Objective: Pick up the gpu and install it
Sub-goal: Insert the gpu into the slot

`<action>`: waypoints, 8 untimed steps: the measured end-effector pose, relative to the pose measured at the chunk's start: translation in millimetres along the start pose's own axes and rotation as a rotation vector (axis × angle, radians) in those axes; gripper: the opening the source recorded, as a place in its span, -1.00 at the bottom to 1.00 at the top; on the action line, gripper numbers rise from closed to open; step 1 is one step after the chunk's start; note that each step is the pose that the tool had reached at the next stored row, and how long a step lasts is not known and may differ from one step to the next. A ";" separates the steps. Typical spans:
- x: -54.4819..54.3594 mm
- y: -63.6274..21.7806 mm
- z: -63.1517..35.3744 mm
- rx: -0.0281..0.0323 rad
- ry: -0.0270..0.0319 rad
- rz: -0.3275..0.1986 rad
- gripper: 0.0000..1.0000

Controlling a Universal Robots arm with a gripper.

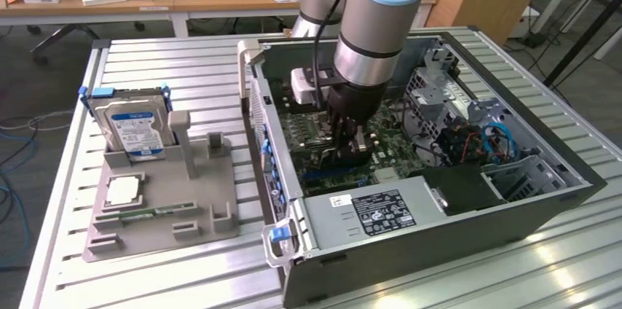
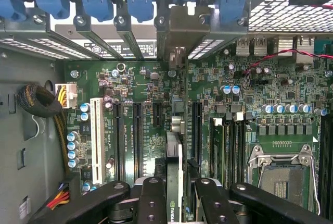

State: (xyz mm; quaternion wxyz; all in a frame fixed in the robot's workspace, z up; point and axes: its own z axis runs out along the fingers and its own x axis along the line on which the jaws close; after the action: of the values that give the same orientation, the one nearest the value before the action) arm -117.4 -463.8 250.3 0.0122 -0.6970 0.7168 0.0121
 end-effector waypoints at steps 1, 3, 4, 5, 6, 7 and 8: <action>0.0 -0.3 0.0 0.0000 0.0000 0.000 -0.48; 0.0 -0.3 0.0 0.0000 0.0000 0.000 -0.48; 0.0 -0.3 0.0 0.0000 0.0000 0.000 -0.48; 0.0 -0.3 0.0 0.0000 0.0000 0.000 -0.48; 0.0 -0.2 0.1 0.0001 -0.0001 0.000 -0.48; 0.0 -0.1 0.1 0.0002 -0.0001 -0.001 -0.48; -0.1 0.1 0.2 0.0002 -0.0002 -0.001 -0.48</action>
State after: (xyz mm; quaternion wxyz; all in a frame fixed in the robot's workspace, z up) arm -117.5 -463.7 250.1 0.0123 -0.6972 0.7166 0.0121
